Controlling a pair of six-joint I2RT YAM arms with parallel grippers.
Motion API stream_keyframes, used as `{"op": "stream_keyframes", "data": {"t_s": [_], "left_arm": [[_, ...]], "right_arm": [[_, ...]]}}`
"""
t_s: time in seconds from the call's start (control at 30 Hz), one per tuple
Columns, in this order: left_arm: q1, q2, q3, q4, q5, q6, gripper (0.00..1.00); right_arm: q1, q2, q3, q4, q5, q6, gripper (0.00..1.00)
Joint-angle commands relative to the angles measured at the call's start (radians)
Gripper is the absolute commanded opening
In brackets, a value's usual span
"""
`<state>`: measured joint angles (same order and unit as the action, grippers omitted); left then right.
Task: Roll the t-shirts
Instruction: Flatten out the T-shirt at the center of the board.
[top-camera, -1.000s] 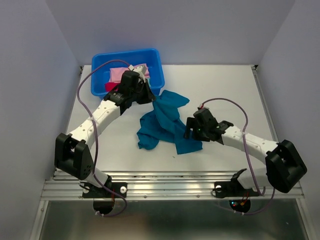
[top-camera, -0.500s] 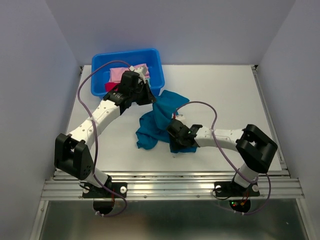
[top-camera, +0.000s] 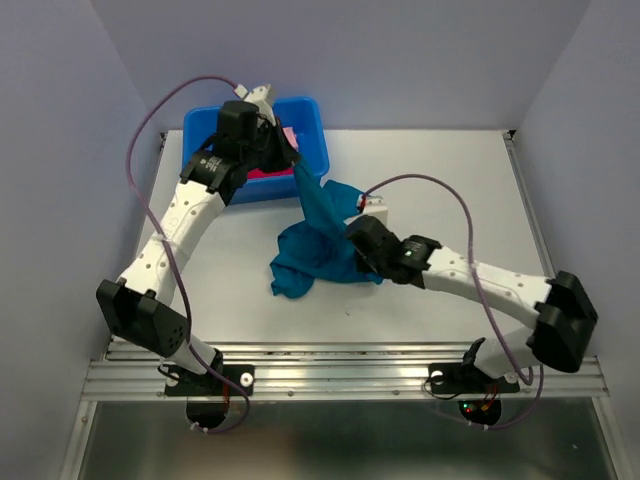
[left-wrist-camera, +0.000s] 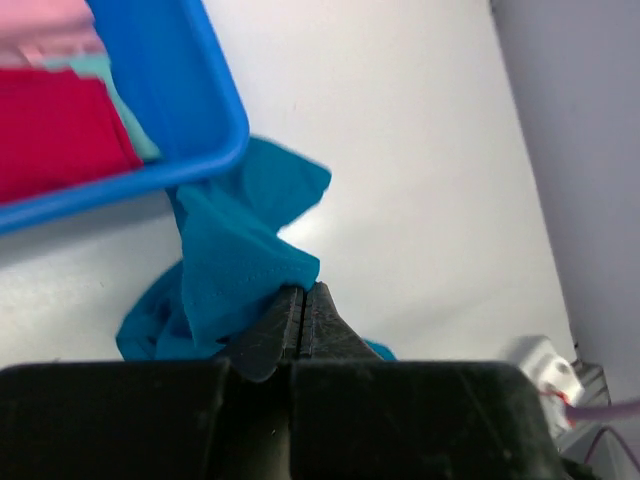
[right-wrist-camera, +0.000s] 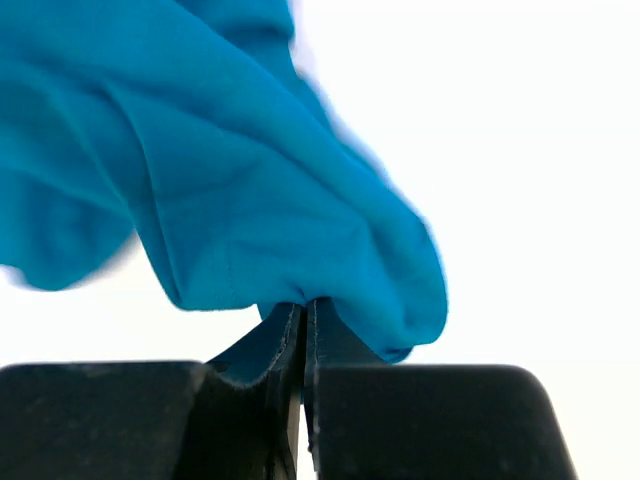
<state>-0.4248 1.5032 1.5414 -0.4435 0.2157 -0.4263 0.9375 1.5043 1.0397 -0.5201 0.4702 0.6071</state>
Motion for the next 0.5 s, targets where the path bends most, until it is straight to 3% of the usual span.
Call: {"op": "stream_keyframes", "data": {"t_s": [0.0,0.17,0.47], "left_arm": [[0.049,-0.029,0.256,-0.038,-0.055,0.057,0.0],[0.103,-0.066,0.43,-0.037,-0.059,0.047,0.0],[0.124,-0.219,0.442,0.051,-0.192,0.006,0.0]], "right_arm": [[0.001,-0.226,0.117,-0.001,0.067,-0.15,0.01],[0.001,-0.352,0.175,-0.044,0.055,-0.193,0.02],[0.001,-0.368,0.221,-0.037,-0.033,-0.185,0.01]]}}
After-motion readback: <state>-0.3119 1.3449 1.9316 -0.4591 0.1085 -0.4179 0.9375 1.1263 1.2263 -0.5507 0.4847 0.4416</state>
